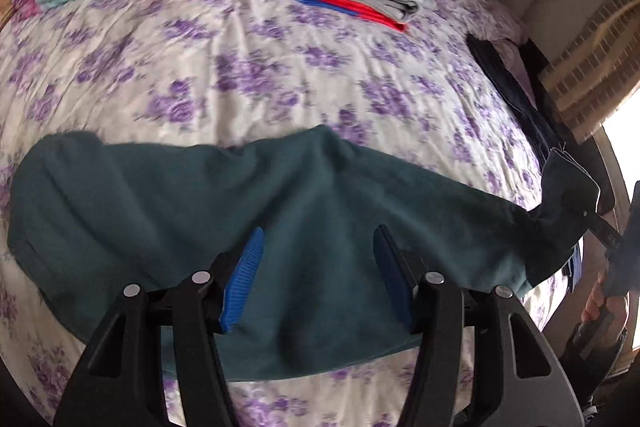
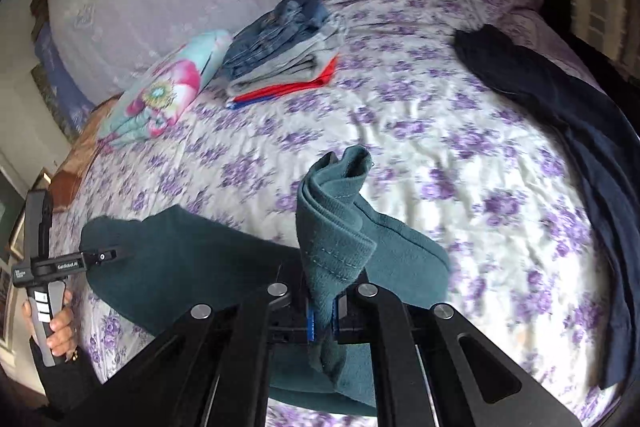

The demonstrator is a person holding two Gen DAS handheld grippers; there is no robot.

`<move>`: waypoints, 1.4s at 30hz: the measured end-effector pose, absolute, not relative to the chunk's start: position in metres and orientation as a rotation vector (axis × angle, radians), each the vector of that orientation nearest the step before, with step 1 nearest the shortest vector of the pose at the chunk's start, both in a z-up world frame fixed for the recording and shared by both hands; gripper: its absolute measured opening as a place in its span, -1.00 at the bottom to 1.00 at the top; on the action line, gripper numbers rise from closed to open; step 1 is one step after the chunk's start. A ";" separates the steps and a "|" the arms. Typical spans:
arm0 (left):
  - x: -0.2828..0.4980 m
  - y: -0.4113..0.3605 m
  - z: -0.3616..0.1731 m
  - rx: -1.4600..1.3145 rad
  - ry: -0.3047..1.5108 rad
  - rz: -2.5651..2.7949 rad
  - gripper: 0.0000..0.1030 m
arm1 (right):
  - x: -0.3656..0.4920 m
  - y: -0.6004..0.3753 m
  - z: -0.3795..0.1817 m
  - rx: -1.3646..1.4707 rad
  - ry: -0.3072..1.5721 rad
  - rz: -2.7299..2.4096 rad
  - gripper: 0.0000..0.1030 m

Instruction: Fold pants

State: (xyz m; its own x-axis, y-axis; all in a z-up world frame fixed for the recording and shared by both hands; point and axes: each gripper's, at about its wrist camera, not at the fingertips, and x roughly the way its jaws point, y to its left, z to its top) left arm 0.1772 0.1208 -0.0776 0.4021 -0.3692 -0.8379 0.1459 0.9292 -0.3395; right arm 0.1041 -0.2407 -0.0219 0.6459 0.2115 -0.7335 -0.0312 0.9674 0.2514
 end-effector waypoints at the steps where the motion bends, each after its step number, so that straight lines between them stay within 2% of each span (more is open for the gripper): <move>1: 0.179 0.131 -0.087 -0.256 1.135 -0.318 0.07 | 0.110 -0.222 -0.025 0.193 0.875 0.163 -0.89; 7: 0.177 0.134 -0.109 -0.251 1.159 -0.320 0.07 | 0.137 -0.115 -0.056 0.031 0.979 0.310 -0.89; 12: 0.177 0.129 -0.113 -0.211 1.146 -0.329 0.09 | 0.140 -0.072 -0.083 -0.032 1.041 0.349 -0.85; 13: 0.178 0.130 -0.115 -0.212 1.147 -0.333 0.09 | 0.140 -0.070 -0.086 -0.036 1.046 0.350 -0.75; 16: 0.180 0.134 -0.117 -0.226 1.141 -0.351 0.10 | 0.137 -0.066 -0.085 -0.014 1.068 0.401 -0.14; 17: 0.180 0.135 -0.118 -0.231 1.138 -0.354 0.10 | 0.135 -0.064 -0.081 -0.019 1.073 0.413 -0.03; 21: 0.179 0.137 -0.119 -0.244 1.127 -0.364 0.10 | 0.124 -0.069 -0.054 0.011 1.024 0.454 -0.03; 22: 0.179 0.137 -0.119 -0.245 1.125 -0.365 0.10 | 0.123 -0.072 -0.047 0.014 0.990 0.441 -0.06; 23: 0.178 0.137 -0.119 -0.245 1.123 -0.365 0.10 | 0.123 -0.077 -0.042 0.020 0.959 0.427 -0.54; 24: 0.179 0.137 -0.118 -0.246 1.122 -0.365 0.10 | 0.124 -0.080 -0.040 0.022 0.942 0.409 -0.88; 25: 0.178 0.137 -0.118 -0.246 1.121 -0.364 0.10 | 0.127 -0.082 -0.042 0.023 0.943 0.393 -1.00; 31: 0.177 0.137 -0.118 -0.242 1.114 -0.361 0.10 | 0.136 -0.073 -0.091 0.052 1.123 0.434 -0.99; 35: 0.173 0.138 -0.111 -0.265 1.109 -0.364 0.10 | 0.133 -0.068 -0.095 0.033 1.077 0.422 -0.99; 39: 0.141 0.149 -0.077 -0.304 1.030 -0.391 0.10 | 0.114 -0.079 -0.072 0.099 0.997 0.473 -0.98; 40: 0.128 0.159 -0.062 -0.324 0.985 -0.372 0.23 | 0.105 -0.084 -0.062 0.116 0.961 0.482 -0.98; 41: 0.117 0.171 -0.051 -0.350 0.950 -0.342 0.49 | 0.096 -0.089 -0.053 0.134 0.928 0.491 -0.97; 42: 0.110 0.182 -0.045 -0.376 0.925 -0.308 0.59 | 0.087 -0.095 -0.046 0.152 0.899 0.498 -0.94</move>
